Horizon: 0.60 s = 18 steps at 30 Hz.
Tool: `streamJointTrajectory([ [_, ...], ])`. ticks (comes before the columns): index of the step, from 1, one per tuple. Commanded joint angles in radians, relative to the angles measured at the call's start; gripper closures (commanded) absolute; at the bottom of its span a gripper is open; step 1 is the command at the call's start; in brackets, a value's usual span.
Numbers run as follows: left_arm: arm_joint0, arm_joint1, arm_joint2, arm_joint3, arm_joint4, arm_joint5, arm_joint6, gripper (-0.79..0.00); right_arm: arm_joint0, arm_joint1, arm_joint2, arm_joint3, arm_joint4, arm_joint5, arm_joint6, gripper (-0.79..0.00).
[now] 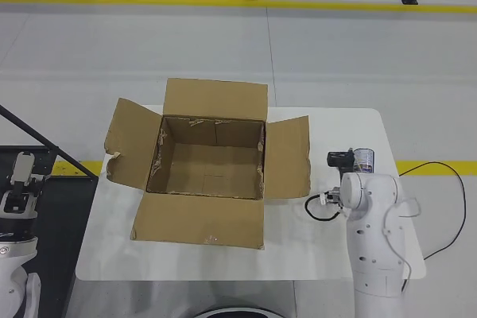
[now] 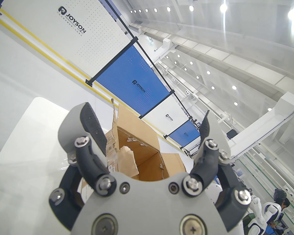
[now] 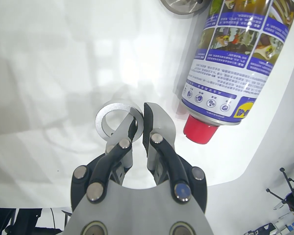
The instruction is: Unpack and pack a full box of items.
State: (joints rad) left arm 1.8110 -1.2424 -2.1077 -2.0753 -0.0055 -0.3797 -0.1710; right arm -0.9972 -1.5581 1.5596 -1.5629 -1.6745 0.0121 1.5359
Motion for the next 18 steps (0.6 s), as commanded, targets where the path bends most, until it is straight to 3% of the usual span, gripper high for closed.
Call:
streamJointTrajectory([
  [1, 0.000, 0.000, 0.000, 0.000, 0.000, 0.000, 0.000, -0.785, 0.003, -0.001, 0.002, 0.018, 0.005, 0.000, 0.000, 0.000],
  [4, 0.000, 0.000, 0.000, 0.000, 0.000, 0.000, 0.000, -0.785, 0.014, -0.001, 0.007, 0.050, 0.005, -0.001, 0.000, -0.015],
  [9, 0.000, 0.000, 0.000, 0.000, 0.000, 0.000, 0.000, -0.785, 0.020, -0.003, 0.010, 0.066, 0.011, -0.001, 0.000, -0.200],
  [14, 0.000, 0.000, 0.000, 0.000, 0.000, 0.000, 0.000, -0.785, 0.017, -0.004, 0.014, 0.064, 0.017, 0.000, 0.000, -0.326],
  [17, 0.000, 0.000, 0.000, 0.000, 0.000, 0.000, 0.000, -0.785, 0.011, -0.004, 0.017, 0.047, 0.023, 0.000, 0.000, -0.360],
  [18, 0.000, 0.000, 0.000, 0.000, 0.000, 0.000, 0.000, -0.785, 0.007, -0.005, 0.017, 0.035, 0.029, -0.002, 0.000, -0.416],
])
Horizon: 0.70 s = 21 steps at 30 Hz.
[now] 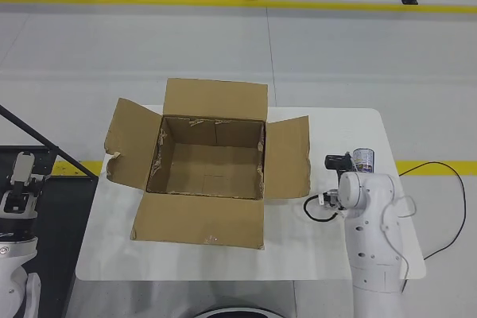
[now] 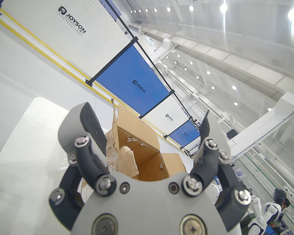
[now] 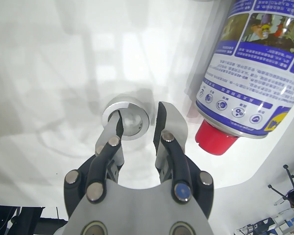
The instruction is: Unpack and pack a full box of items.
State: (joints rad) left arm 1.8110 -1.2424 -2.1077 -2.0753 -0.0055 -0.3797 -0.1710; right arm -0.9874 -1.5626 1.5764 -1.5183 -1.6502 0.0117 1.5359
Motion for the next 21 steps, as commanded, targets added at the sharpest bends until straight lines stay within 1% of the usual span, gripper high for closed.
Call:
streamJointTrajectory([
  [1, 0.000, 0.000, 0.000, 0.000, 0.000, 0.000, 0.000, -0.785, -0.008, 0.000, -0.001, -0.023, 0.007, -0.003, 0.000, -0.480],
  [3, -0.003, 0.000, -0.002, 0.000, 0.004, 0.004, 0.004, -0.785, -0.020, -0.001, -0.004, -0.061, 0.013, -0.007, 0.000, -0.656],
  [5, -0.010, 0.000, -0.010, 0.000, 0.044, 0.010, 0.020, -0.785, -0.035, -0.001, -0.009, -0.113, 0.010, -0.007, 0.000, -0.785],
  [7, -0.013, -0.001, -0.008, 0.001, 0.079, 0.018, 0.028, -0.785, -0.053, -0.002, -0.013, -0.184, 0.014, -0.004, 0.000, -0.785],
  [12, -0.008, 0.004, 0.001, -0.010, 0.178, 0.031, -0.037, -0.785, -0.098, -0.004, -0.037, -0.393, 0.033, 0.017, 0.000, -0.785],
  [15, -0.001, 0.007, 0.011, -0.021, 0.243, 0.022, -0.076, -0.785, -0.116, -0.005, -0.036, -0.507, 0.052, 0.054, -0.002, -0.785],
  [16, 0.002, 0.008, 0.017, -0.022, 0.264, 0.017, -0.090, -0.785, -0.120, -0.006, -0.028, -0.538, 0.060, 0.084, -0.019, -0.785],
  [19, 0.007, 0.010, 0.036, -0.020, 0.328, 0.010, -0.116, -0.785, -0.142, -0.008, -0.014, -0.602, 0.177, 0.110, -0.094, -0.785],
  [21, 0.005, 0.011, 0.048, -0.015, 0.349, 0.009, -0.128, -0.785, -0.145, -0.008, -0.010, -0.607, 0.194, 0.109, -0.101, -0.785],
])
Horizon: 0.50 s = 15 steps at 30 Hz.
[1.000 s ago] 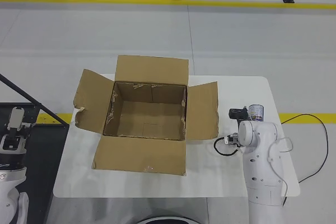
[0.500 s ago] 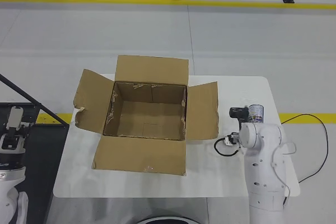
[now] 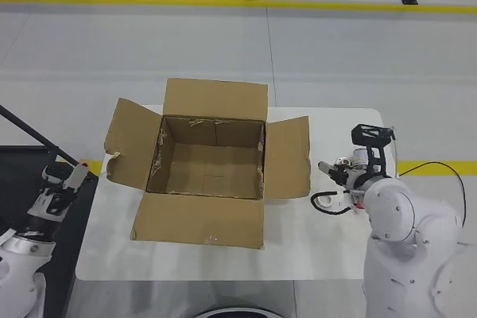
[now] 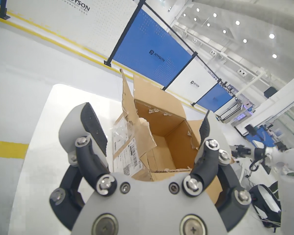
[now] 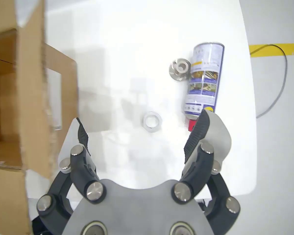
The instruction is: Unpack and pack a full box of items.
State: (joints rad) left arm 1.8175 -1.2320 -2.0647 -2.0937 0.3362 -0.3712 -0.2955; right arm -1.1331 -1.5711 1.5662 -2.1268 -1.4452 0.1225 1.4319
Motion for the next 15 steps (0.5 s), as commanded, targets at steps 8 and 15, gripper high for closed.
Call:
streamJointTrajectory([
  [8, -0.011, 0.000, 0.005, 0.017, 0.008, 0.018, 0.013, -0.785, 0.000, 0.000, 0.000, 0.002, -0.011, -0.002, 0.003, -0.785],
  [15, -0.019, 0.000, 0.020, 0.019, 0.013, 0.028, 0.021, -0.785, -0.048, 0.003, 0.020, 0.013, 0.133, -0.019, -0.107, -0.785],
])
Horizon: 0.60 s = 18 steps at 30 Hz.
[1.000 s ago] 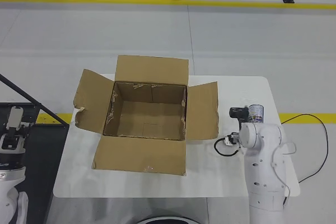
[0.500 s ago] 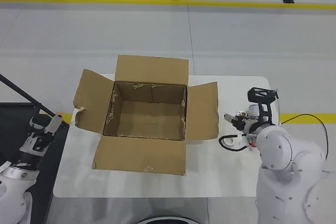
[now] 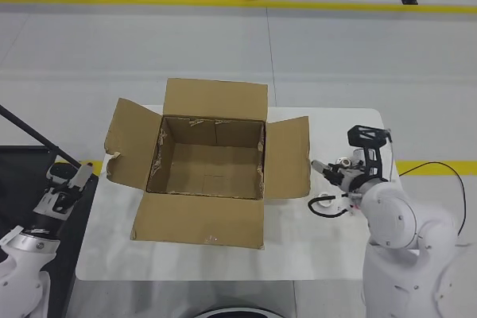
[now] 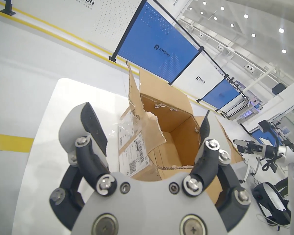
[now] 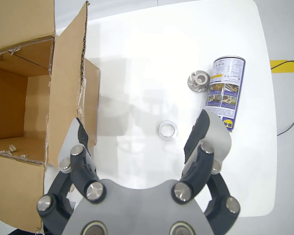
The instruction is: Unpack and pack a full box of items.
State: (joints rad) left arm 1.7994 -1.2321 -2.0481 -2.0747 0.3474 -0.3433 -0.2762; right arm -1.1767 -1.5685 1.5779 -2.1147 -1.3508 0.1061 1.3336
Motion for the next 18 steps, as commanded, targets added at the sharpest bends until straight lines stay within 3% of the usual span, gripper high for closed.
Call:
streamJointTrajectory([
  [1, -0.001, 0.000, 0.007, 0.000, 0.004, 0.000, 0.003, -0.785, -0.012, 0.001, 0.019, -0.001, 0.079, -0.011, -0.021, -0.785],
  [11, 0.012, 0.001, 0.020, -0.001, 0.009, -0.026, -0.004, -0.785, -0.212, 0.011, 0.049, -0.084, 0.361, -0.116, -0.206, -0.785],
  [18, 0.004, 0.002, 0.013, -0.001, 0.001, -0.029, 0.000, -0.785, -0.300, 0.017, -0.040, -0.065, 0.320, -0.141, -0.341, -0.785],
])
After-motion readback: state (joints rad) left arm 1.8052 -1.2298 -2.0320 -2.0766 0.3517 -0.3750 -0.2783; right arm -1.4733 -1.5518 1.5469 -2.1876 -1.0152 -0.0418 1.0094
